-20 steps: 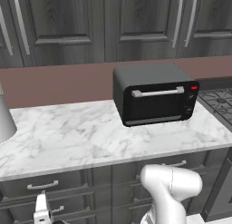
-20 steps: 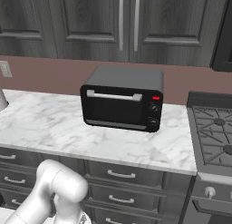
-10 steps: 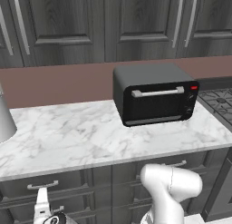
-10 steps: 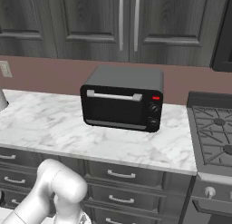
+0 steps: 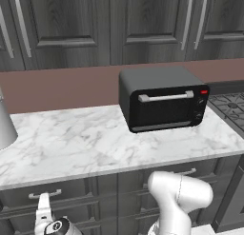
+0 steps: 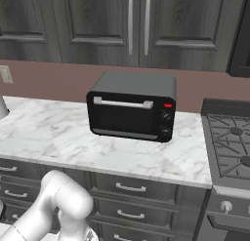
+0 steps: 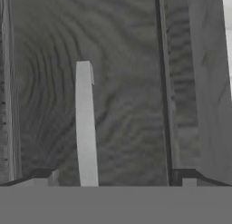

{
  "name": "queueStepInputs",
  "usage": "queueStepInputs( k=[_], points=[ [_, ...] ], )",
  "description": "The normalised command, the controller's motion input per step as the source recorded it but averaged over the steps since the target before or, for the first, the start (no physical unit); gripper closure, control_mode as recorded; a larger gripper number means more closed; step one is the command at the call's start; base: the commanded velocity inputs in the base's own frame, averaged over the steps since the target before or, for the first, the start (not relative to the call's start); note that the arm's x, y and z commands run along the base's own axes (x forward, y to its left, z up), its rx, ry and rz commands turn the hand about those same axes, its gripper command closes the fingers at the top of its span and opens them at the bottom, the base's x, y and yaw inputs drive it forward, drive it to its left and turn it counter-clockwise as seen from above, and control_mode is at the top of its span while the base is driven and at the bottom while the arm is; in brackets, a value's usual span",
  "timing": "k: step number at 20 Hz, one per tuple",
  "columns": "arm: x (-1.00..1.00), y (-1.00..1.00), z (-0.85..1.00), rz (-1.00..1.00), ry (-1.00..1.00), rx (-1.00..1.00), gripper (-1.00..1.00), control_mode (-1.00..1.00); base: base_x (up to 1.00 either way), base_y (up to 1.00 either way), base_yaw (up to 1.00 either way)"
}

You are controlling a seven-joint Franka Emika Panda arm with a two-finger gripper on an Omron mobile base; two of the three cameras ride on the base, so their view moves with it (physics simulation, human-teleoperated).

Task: Take the pizza cutter from the drawer on the left and place it on the dining counter for cutting.

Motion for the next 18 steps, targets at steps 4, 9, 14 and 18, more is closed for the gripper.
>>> queueStepInputs(
  k=[4, 9, 14, 18],
  points=[
    [0.07, 0.01, -0.14, 0.0, 0.04, 0.0, -1.0, -1.0, 0.0, 0.0, 0.0],
    [0.14, 0.0, -0.03, 0.0, 0.03, 0.0, -1.0, -1.0, 0.0, 0.0, 0.0],
    [0.26, 0.0, 0.0, 0.0, 0.0, 0.0, -1.0, -1.0, 0.0, 0.0, 0.0],
    [0.23, 0.0, -0.11, 0.0, 0.0, 0.0, -1.0, -1.0, 0.0, 0.0, 0.0]
  ],
)
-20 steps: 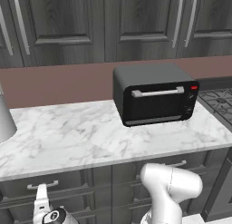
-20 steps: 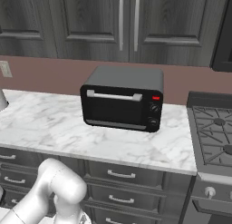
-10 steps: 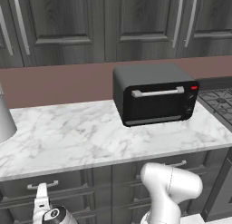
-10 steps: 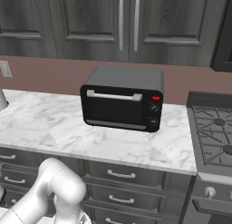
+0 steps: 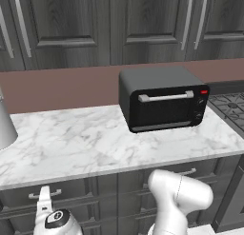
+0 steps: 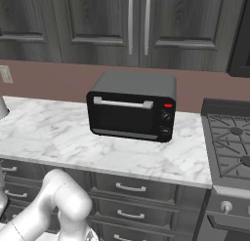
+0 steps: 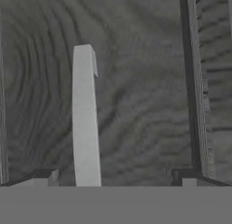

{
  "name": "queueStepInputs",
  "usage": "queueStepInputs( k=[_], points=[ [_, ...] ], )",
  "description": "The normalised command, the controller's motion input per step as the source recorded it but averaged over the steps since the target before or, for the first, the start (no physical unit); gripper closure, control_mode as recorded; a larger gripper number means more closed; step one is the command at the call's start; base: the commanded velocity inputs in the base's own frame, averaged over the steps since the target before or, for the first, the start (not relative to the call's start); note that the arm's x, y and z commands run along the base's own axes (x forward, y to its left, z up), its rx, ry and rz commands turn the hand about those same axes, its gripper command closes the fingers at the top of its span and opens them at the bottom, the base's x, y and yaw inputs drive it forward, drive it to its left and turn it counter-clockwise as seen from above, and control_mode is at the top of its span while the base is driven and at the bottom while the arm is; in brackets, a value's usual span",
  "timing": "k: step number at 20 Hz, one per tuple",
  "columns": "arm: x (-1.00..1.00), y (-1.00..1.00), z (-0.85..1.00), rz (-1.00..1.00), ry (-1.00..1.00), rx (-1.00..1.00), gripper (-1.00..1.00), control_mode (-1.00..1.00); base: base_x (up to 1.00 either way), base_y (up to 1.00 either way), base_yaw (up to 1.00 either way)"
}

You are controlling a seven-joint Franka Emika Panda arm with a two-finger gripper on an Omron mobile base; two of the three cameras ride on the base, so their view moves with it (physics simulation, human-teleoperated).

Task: Take the pizza cutter from the drawer on the left and place it on the dining counter for cutting.

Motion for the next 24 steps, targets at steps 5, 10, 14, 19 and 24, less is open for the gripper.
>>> queueStepInputs(
  k=[5, 10, 14, 19, 24],
  points=[
    [0.12, 0.0, -0.21, 0.0, 0.0, 0.0, -1.0, -1.0, 0.0, 0.0, 0.0],
    [0.07, 0.0, -0.19, 0.0, 0.0, 0.0, -1.0, -1.0, 0.0, 0.0, 0.0],
    [0.06, 0.0, -0.16, 0.0, 0.0, 0.0, -1.0, -1.0, 0.0, 0.0, 0.0],
    [0.03, 0.0, -0.27, 0.0, -0.01, 0.0, -1.0, -1.0, 0.0, 0.0, 0.0],
    [0.0, 0.0, -0.31, 0.0, -0.08, 0.0, -1.0, -1.0, 0.0, 0.0, 0.0]
  ],
)
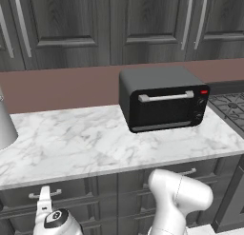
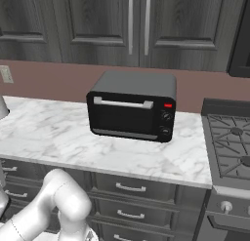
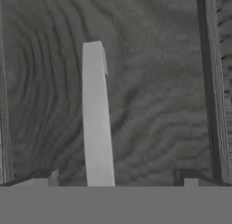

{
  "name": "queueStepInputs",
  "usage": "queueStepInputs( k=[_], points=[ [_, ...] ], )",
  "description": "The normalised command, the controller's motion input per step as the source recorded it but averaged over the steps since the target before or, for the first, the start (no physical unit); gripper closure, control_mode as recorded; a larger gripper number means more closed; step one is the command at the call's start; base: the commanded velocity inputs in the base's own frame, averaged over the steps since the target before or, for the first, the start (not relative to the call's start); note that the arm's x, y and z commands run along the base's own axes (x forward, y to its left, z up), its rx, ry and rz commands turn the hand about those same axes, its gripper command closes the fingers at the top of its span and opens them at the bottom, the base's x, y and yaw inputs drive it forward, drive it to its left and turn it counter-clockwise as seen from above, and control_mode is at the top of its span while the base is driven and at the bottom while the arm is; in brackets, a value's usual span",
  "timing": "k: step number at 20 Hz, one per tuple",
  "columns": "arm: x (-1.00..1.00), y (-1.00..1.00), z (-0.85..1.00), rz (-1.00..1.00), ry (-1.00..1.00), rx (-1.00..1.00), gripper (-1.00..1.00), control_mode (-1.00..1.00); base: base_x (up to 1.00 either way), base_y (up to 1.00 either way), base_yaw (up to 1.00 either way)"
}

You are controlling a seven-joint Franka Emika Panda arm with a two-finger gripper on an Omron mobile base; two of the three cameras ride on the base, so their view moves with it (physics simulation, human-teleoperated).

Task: Take the pizza cutter from the drawer on the left and place it on the dining counter for cutting.

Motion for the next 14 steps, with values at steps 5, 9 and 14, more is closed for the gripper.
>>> queueStepInputs(
  k=[5, 9, 14],
  points=[
    [0.07, 0.0, -0.26, 0.0, -0.09, 0.0, -1.0, -1.0, 0.0, 0.0, 0.0],
    [0.1, -0.01, -0.25, 0.0, -0.09, 0.0, -1.0, -1.0, 0.0, 0.0, 0.0],
    [0.19, -0.01, -0.2, 0.0, -0.07, 0.0, -1.0, -1.0, 0.0, 0.0, 0.0]
  ],
)
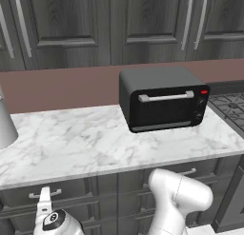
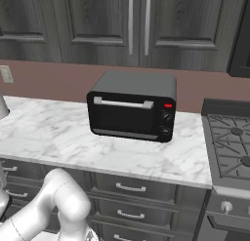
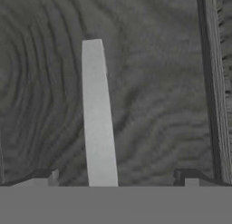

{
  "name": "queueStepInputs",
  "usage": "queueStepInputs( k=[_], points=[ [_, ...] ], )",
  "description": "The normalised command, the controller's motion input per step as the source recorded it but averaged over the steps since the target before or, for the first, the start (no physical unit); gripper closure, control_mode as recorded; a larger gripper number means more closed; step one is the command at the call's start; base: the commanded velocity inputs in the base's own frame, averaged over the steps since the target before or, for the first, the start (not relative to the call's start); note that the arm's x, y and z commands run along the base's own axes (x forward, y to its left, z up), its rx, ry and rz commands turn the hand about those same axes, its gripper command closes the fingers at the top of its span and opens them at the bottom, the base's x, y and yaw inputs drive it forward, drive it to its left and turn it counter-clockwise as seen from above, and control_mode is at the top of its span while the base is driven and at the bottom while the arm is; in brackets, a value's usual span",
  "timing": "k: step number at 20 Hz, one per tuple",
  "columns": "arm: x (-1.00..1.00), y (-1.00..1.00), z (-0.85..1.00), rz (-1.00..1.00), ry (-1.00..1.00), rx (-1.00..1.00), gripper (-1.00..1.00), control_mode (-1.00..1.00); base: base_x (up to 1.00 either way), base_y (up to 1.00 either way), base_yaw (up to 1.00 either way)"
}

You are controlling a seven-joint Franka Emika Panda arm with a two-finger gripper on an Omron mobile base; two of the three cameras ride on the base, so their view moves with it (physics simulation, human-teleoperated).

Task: Take the pizza cutter from the drawer on the left and place it on the dining counter for cutting.

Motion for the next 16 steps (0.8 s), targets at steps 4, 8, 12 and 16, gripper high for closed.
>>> queueStepInputs(
  k=[4, 8, 12, 16],
  points=[
    [0.22, 0.0, -0.15, 0.0, -0.02, 0.0, -1.0, -1.0, 0.0, 0.0, 0.0],
    [0.31, -0.02, -0.07, 0.0, 0.0, 0.0, -1.0, -1.0, 0.0, 0.0, 0.0],
    [0.26, -0.02, -0.07, 0.0, 0.0, 0.0, -1.0, -1.0, 0.0, 0.0, 0.0],
    [0.09, -0.01, -0.12, 0.0, -0.04, 0.0, -1.0, -1.0, 0.0, 0.0, 0.0]
  ],
)
